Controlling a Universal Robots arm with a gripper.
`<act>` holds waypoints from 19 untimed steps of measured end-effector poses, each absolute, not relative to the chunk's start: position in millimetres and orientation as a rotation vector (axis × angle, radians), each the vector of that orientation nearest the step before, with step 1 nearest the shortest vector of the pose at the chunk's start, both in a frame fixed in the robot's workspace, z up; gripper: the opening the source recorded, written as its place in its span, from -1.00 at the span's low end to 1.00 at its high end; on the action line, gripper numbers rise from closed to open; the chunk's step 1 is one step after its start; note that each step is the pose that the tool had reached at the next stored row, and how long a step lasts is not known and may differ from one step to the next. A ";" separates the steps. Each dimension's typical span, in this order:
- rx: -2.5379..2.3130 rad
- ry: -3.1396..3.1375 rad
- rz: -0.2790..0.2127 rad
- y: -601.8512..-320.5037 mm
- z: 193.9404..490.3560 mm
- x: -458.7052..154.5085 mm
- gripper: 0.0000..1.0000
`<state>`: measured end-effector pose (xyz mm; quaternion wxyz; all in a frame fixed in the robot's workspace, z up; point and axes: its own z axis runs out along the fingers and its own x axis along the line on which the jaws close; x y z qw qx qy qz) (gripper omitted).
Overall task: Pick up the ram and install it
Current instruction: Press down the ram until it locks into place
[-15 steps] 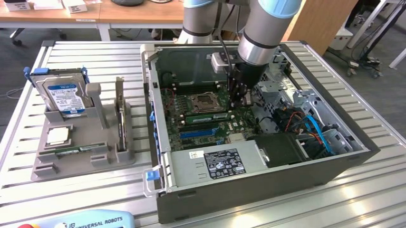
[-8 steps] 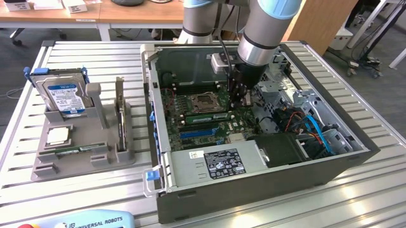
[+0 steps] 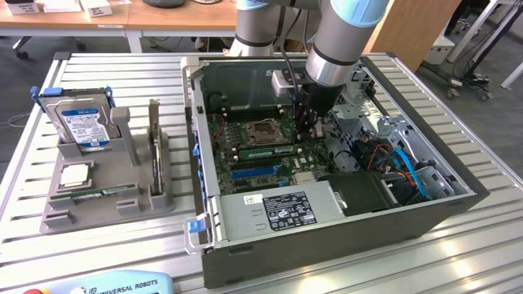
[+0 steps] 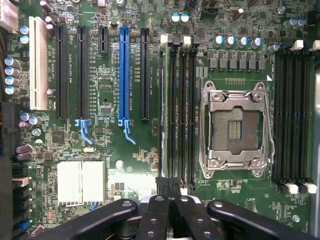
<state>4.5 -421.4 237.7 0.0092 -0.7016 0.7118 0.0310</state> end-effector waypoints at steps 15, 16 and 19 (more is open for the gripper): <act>-2.191 2.223 0.097 -421.3 235.0 5.9 -0.80; -2.191 2.223 0.097 -421.3 234.7 6.0 -0.80; -2.191 2.223 0.097 -421.3 233.5 6.0 -0.80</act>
